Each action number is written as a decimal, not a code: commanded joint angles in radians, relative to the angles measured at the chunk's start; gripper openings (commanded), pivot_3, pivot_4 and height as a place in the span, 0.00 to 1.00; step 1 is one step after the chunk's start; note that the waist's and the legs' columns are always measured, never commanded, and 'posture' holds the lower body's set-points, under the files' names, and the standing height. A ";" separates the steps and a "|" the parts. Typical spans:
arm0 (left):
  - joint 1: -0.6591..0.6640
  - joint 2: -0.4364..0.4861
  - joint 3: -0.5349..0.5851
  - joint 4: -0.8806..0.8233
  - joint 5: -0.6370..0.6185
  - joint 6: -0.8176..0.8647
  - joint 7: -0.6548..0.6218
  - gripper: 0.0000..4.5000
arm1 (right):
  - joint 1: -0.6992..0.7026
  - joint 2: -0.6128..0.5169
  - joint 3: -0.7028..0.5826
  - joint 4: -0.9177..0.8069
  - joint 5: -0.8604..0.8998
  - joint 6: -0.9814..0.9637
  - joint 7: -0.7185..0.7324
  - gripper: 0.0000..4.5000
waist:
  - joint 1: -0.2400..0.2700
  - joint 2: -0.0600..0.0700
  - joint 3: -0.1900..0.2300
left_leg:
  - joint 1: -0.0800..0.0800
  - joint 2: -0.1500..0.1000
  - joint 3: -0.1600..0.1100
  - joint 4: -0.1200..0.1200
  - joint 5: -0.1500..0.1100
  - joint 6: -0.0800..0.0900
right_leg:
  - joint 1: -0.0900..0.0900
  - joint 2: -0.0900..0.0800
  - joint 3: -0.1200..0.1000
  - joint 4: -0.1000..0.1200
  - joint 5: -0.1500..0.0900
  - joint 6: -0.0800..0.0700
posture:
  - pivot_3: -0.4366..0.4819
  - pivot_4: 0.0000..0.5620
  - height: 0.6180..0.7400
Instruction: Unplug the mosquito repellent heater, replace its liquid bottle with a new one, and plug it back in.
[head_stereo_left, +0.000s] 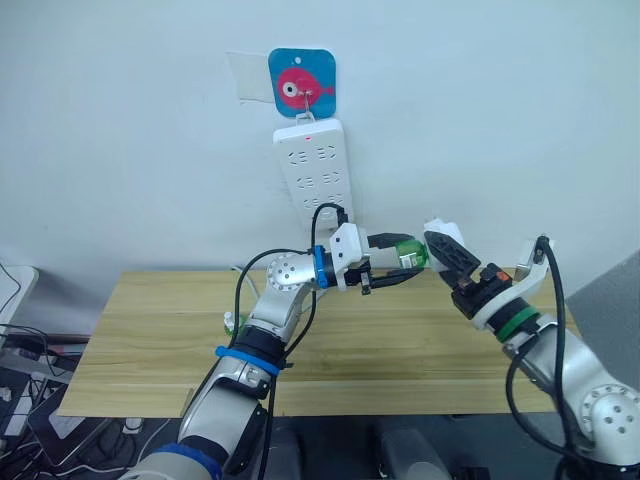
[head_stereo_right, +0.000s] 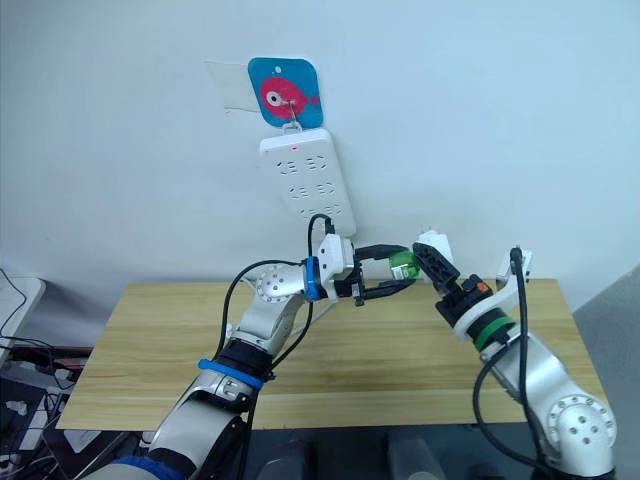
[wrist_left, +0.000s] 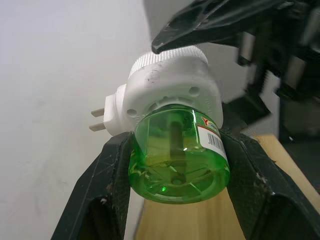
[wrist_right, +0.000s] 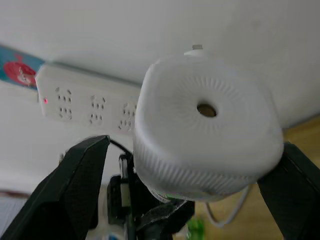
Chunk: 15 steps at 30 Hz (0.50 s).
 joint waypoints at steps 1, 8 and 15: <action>-0.029 0.017 -0.011 0.003 -0.027 -0.063 -0.111 0.50 | -0.022 -0.074 -0.063 0.064 0.092 0.140 0.150 1.00 | 0.000 0.000 0.000 | 0.000 0.000 0.000 0.000 0.000 0.000 | 0.000 0.000 0.000 0.000 0.000 0.000 | 0.33 0.27 1.00; -0.053 0.045 -0.015 0.048 -0.032 -0.173 -0.246 0.50 | -0.102 -0.159 -0.099 0.247 0.092 0.404 0.354 1.00 | 0.001 0.000 0.000 | 0.000 0.000 0.000 0.000 0.000 0.000 | 0.000 0.001 0.000 0.000 0.000 0.000 | 0.35 0.29 1.00; -0.042 0.040 0.010 0.015 -0.075 0.012 -0.214 0.50 | -0.175 -0.284 -0.079 0.362 0.092 0.557 0.464 1.00 | 0.005 -0.001 0.001 | 0.000 0.000 0.000 0.000 0.000 0.000 | 0.000 0.000 0.000 -0.001 0.000 0.000 | 0.37 0.30 1.00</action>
